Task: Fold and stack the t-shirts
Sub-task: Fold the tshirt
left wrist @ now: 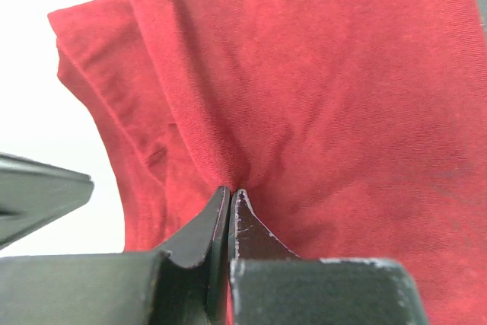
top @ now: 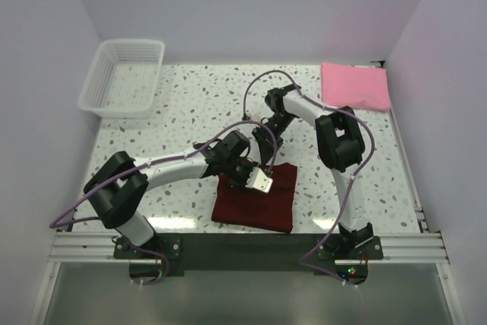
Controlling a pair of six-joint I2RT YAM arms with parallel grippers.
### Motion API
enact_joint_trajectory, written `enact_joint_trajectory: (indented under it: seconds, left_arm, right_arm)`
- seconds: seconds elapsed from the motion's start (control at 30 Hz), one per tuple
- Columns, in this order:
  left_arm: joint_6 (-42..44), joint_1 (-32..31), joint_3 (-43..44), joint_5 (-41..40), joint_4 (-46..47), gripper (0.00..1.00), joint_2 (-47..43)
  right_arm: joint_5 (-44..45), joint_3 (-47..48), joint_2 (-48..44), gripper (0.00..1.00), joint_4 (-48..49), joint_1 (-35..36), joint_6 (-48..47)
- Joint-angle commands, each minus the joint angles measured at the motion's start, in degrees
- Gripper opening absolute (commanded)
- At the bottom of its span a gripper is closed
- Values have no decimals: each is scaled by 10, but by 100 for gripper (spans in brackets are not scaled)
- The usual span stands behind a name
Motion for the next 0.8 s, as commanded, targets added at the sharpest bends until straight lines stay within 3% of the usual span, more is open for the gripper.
enact_joint_trajectory:
  seconds: [0.0,0.2,0.33,0.77]
  left_arm:
    - [13,-3,-10,-15,49,0,-28]
    - [24,-10,-35,-40,96,0,-57]
    - [39,-13,-62,-63,132,0,-80]
    - [88,-8,-60,-81,224,0,-88]
  right_arm:
    - [-14,27,48,11,-98,24,-83]
    - [-28,142,178,2,-168,24,-106]
    - [-30,165,230,0,-180,21,-116]
    - [-21,130,243,0,-162,21,-141]
